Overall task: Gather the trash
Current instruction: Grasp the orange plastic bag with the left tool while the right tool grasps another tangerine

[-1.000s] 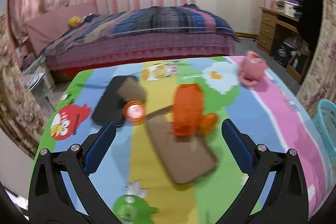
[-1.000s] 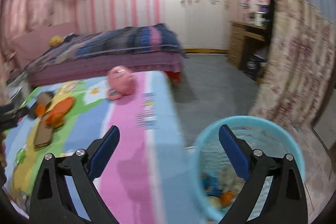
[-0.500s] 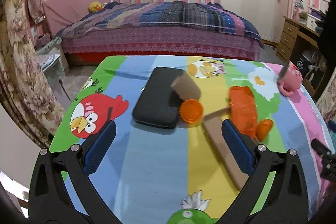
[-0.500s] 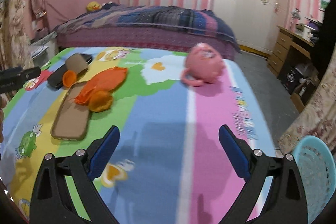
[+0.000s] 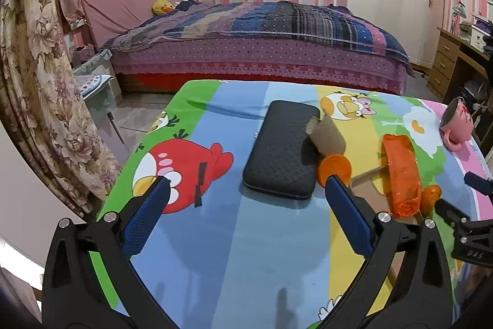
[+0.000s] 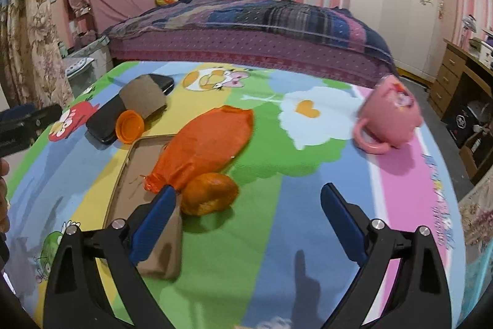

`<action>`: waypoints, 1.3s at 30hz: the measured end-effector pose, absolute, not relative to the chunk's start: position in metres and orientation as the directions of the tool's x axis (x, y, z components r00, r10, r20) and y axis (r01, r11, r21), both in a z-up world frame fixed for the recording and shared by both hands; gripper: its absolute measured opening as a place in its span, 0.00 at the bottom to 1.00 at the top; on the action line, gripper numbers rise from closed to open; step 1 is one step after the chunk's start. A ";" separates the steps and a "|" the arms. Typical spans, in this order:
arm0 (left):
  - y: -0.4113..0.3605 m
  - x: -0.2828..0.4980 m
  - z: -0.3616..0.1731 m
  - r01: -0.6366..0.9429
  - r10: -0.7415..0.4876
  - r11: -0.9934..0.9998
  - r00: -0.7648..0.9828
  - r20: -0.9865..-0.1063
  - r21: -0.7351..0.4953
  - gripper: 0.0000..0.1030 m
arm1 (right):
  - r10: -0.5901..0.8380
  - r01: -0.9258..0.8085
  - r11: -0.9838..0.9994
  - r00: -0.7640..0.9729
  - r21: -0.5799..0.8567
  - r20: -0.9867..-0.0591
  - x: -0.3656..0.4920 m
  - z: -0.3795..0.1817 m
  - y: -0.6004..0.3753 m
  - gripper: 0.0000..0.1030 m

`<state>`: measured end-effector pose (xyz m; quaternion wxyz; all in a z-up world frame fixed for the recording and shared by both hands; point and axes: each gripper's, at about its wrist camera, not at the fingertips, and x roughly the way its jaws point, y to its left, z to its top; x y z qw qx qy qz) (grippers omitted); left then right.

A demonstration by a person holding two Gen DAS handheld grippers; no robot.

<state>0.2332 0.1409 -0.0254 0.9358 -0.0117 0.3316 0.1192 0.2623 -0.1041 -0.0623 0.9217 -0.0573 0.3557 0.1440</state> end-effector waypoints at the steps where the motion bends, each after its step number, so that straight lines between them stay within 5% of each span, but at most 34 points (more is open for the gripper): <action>1: 0.143 0.234 -0.025 -0.239 0.220 0.970 0.750 -0.624 0.054 0.94 | 0.230 -0.314 0.949 0.701 -0.002 -0.675 0.264 -0.063 -0.102 0.86; 9: 0.143 0.238 -0.021 -0.249 0.185 0.968 0.757 -0.627 -0.015 0.94 | 0.328 -0.409 0.911 0.644 0.052 -0.692 0.272 -0.072 -0.089 0.35; 31: -0.003 0.273 -0.067 0.005 -0.035 0.999 0.716 -0.697 -0.045 0.91 | 0.088 -0.133 0.991 0.746 -0.018 -0.660 0.200 -0.043 -0.219 0.33; 34: -0.013 0.279 -0.075 0.046 -0.044 0.999 0.702 -0.711 -0.016 0.74 | 0.098 -0.133 0.991 0.740 -0.002 -0.666 0.203 -0.046 -0.226 0.33; 36: -0.013 0.284 -0.082 0.059 -0.056 0.998 0.668 -0.742 -0.023 0.45 | 0.101 -0.136 0.991 0.738 0.000 -0.667 0.204 -0.047 -0.227 0.33; 39: -0.008 0.284 -0.081 0.060 -0.067 0.998 0.668 -0.741 -0.037 0.31 | 0.099 -0.142 0.990 0.745 -0.011 -0.660 0.202 -0.044 -0.224 0.33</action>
